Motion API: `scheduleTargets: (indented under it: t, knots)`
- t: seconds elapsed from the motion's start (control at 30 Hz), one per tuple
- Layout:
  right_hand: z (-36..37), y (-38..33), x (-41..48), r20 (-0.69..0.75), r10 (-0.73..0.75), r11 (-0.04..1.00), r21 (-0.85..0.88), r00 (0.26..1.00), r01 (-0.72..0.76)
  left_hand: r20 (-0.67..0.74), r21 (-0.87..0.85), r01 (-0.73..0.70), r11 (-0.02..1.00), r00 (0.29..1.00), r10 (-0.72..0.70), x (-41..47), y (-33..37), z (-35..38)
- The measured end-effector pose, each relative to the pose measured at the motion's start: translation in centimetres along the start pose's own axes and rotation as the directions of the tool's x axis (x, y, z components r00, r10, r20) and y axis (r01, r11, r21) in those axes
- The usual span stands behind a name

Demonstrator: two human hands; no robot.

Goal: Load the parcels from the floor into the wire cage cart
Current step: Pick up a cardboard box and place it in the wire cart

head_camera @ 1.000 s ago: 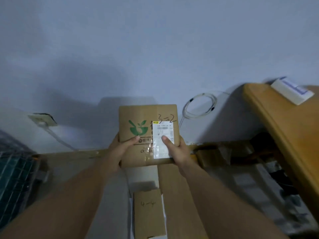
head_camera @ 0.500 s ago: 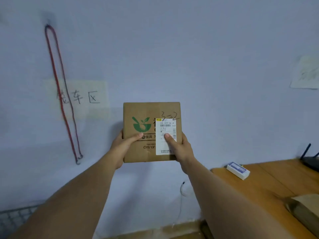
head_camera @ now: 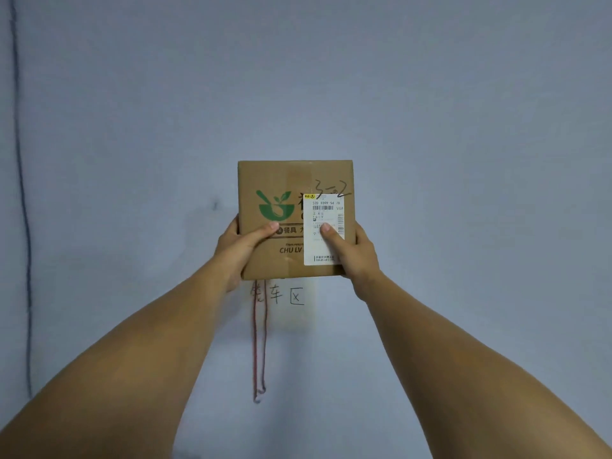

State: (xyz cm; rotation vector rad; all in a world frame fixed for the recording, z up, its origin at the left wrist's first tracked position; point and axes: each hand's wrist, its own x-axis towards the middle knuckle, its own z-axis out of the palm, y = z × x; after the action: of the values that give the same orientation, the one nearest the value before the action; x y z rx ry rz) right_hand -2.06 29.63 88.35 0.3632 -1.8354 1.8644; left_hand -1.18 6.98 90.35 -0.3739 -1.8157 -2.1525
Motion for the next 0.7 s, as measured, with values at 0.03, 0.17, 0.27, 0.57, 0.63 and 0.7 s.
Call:
scheduleTargets:
  t: [0.03, 0.17, 0.27, 0.57, 0.63, 0.7]
  knots:
    - [1.9, -0.3, 0.5, 0.034, -0.002, 1.0, 0.009, 0.999, 0.002, -0.037, 0.019, -0.017, 1.0, 0.999, 0.018, -0.1, 1.0, -1.8]
    - [11.0, -0.6, 1.2, 0.182, -0.009, 0.998, 0.055, 0.983, -0.001, -0.172, 0.125, -0.055, 0.991, 0.982, 0.076, -1.4, 4.5, -10.0]
    - [18.9, -0.1, 0.5, 0.263, 0.003, 0.994, 0.103, 0.965, -0.032, -0.262, 0.195, -0.051, 0.979, 0.96, 0.102, -2.5, 6.2, -16.8]
    - [41.8, 2.7, -4.0, 0.457, 0.086, 0.97, 0.165, 0.885, -0.179, -0.411, 0.364, 0.082, 0.928, 0.908, 0.081, -5.6, 7.6, -39.0]
    - [46.3, 3.5, -5.2, 0.486, 0.126, 0.961, 0.158, 0.865, -0.229, -0.421, 0.371, 0.131, 0.919, 0.906, 0.041, -6.0, 7.3, -43.8]
    - [50.8, 4.9, -6.4, 0.496, 0.171, 0.951, 0.144, 0.851, -0.275, -0.442, 0.385, 0.182, 0.905, 0.897, 0.007, -6.3, 6.8, -48.4]
